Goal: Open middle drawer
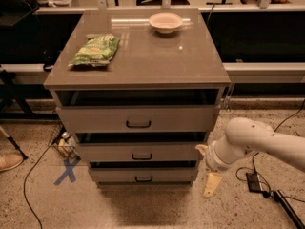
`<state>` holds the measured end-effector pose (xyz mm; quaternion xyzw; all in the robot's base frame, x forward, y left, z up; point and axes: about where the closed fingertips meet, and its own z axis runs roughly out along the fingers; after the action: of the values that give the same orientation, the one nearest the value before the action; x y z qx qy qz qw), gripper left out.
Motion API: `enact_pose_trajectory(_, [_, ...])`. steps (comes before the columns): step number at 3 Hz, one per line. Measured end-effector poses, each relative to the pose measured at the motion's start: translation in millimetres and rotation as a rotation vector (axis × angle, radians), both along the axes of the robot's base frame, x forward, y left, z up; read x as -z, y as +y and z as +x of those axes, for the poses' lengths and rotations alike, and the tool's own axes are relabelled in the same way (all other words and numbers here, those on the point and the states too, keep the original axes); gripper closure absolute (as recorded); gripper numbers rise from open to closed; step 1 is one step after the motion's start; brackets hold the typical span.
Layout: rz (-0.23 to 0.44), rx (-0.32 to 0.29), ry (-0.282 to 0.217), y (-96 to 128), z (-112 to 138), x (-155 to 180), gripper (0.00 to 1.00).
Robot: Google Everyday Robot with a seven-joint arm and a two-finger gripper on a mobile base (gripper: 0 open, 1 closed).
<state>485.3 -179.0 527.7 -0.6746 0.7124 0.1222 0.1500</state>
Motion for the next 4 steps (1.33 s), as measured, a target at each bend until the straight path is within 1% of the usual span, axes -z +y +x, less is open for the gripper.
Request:
enact_pose_trajectory(1, [0.000,-0.021,-0.044,-4.4,18.0,40.2,0.00])
enact_pose_trajectory(2, [0.006,-0.056,-0.122,11.3,34.2,70.7,0.00])
enact_pose_trajectory(3, [0.008,-0.075,-0.181,27.1,45.4,82.2,0.00])
enact_pose_trajectory(4, [0.019,-0.096,-0.247,50.8,65.9,89.2,0.00])
